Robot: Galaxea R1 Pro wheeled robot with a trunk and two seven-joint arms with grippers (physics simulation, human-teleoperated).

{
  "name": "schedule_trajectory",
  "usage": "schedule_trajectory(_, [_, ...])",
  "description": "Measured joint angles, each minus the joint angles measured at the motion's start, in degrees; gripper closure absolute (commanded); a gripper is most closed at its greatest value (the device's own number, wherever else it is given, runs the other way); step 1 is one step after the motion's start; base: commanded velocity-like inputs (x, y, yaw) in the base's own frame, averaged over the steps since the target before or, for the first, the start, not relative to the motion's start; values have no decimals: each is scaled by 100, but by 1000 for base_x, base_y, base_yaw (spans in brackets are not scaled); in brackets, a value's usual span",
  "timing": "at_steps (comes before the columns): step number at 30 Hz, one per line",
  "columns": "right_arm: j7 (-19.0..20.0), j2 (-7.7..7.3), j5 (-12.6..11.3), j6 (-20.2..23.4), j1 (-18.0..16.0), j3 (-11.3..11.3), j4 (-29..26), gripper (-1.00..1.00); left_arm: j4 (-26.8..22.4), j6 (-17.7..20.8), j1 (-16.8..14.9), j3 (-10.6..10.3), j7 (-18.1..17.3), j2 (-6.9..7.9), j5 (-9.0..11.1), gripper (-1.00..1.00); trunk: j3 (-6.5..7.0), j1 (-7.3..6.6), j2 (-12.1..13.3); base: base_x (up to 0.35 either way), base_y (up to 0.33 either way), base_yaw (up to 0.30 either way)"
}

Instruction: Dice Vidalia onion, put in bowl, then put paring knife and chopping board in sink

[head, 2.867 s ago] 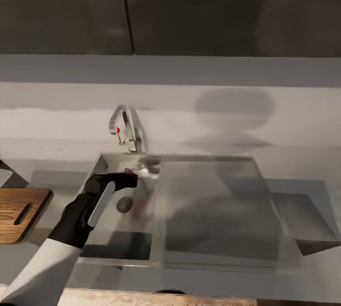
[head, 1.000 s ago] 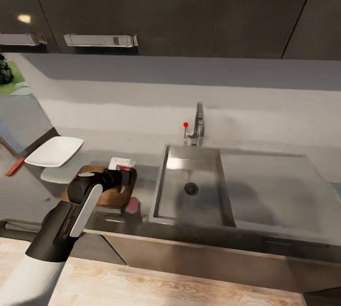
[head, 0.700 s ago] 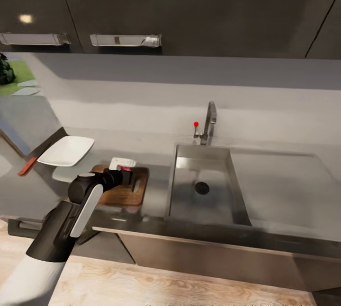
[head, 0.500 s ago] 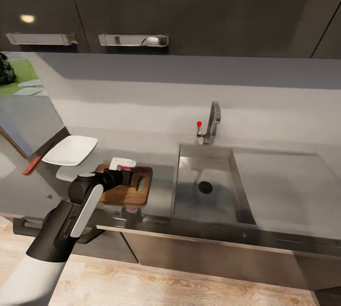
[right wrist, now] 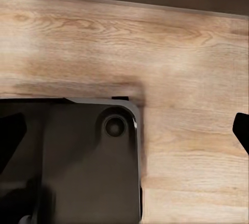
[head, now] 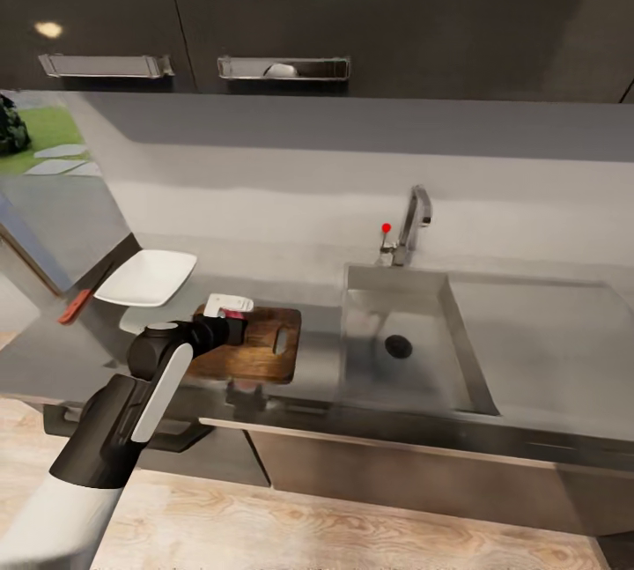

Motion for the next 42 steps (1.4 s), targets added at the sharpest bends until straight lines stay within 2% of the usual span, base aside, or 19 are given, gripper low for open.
schedule_trajectory(8, [1,1,0,1,1,-2,-2,-100,8,-3,0,-5,0,0,1,100,-73,0,0,0,200,0])
schedule_trajectory(18, [2,1,0,1,1,-4,-3,-100,10,-3,0,-16,0,-3,3,100,-164,0,0,12,-6,0])
schedule_trajectory(27, [-5,1,0,-1,1,-3,-5,-100,2,-2,0,-136,0,-17,0,100,-244,0,0,53,-57,0])
schedule_trajectory(42, [32,-4,-15,-7,1,6,-19,-100,1,-4,0,-136,0,-13,0,100,-257,0,-1,1,-1,0])
